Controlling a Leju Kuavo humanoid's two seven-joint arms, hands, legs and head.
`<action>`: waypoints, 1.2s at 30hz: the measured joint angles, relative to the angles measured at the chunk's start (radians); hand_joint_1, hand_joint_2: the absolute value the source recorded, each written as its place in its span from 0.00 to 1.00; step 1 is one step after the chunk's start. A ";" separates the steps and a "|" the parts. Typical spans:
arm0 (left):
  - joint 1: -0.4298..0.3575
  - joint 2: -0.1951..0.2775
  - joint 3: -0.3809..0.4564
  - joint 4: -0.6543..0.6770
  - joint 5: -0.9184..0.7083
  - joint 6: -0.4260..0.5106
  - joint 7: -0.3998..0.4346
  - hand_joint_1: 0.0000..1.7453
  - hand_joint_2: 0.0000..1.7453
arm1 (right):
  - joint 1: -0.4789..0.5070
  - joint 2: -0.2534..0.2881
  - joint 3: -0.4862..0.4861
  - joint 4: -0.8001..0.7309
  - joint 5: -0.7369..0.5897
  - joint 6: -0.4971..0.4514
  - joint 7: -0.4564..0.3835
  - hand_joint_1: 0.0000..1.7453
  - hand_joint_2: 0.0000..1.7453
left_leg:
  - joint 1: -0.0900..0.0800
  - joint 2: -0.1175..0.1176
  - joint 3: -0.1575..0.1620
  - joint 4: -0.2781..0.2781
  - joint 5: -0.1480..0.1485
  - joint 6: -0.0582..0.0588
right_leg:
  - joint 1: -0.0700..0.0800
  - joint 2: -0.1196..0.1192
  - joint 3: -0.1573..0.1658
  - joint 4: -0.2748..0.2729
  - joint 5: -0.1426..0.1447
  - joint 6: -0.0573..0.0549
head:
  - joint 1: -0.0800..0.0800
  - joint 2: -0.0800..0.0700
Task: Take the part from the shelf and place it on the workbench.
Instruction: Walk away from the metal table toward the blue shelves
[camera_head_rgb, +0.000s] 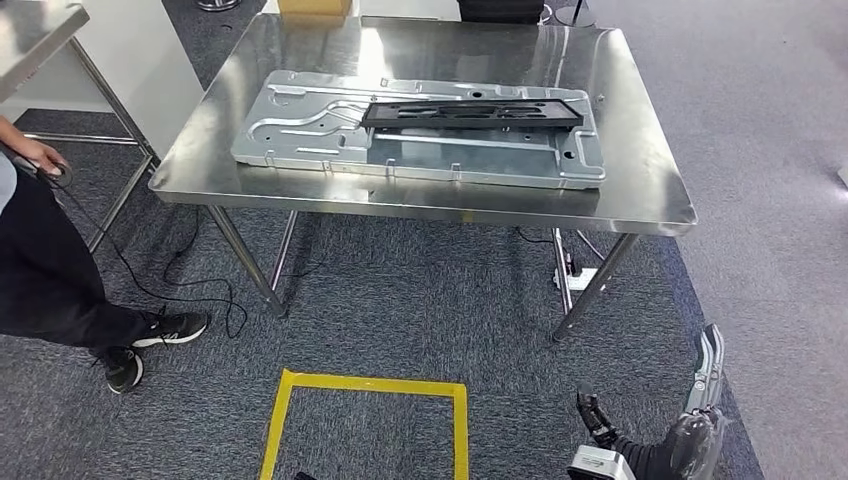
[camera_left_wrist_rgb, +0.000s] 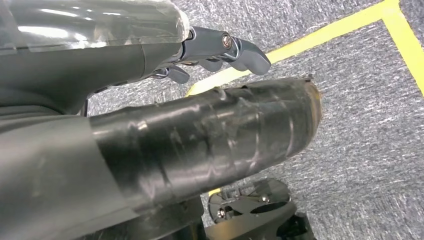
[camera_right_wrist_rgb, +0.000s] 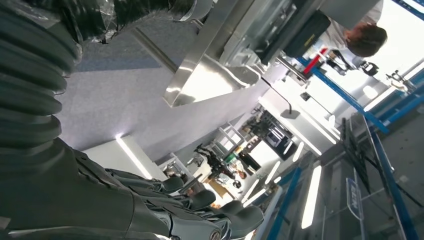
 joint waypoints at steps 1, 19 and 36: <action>0.000 0.000 0.000 0.000 0.001 0.000 0.000 0.00 0.00 | 0.000 0.000 0.000 0.000 0.000 0.000 0.000 0.00 1.00 | -0.001 0.000 -0.003 0.001 0.005 -0.007 | 0.003 0.000 0.003 -0.012 -0.002 -0.005 | 0.000 0.000; 0.002 0.000 0.000 0.000 0.005 0.001 0.000 0.00 0.00 | 0.000 -0.001 0.000 0.000 0.000 0.000 0.003 0.00 1.00 | 0.005 -0.004 0.124 -0.029 -0.097 -0.004 | -0.004 -0.007 -0.146 0.031 0.097 0.006 | 0.001 0.000; 0.001 0.001 0.000 0.000 0.006 0.002 0.000 0.00 0.00 | -0.008 -0.002 0.000 0.000 -0.010 0.000 0.003 0.00 1.00 | 0.002 -0.003 -0.020 0.071 -0.079 -0.032 | -0.005 -0.005 -0.045 -0.016 0.045 -0.037 | 0.002 0.000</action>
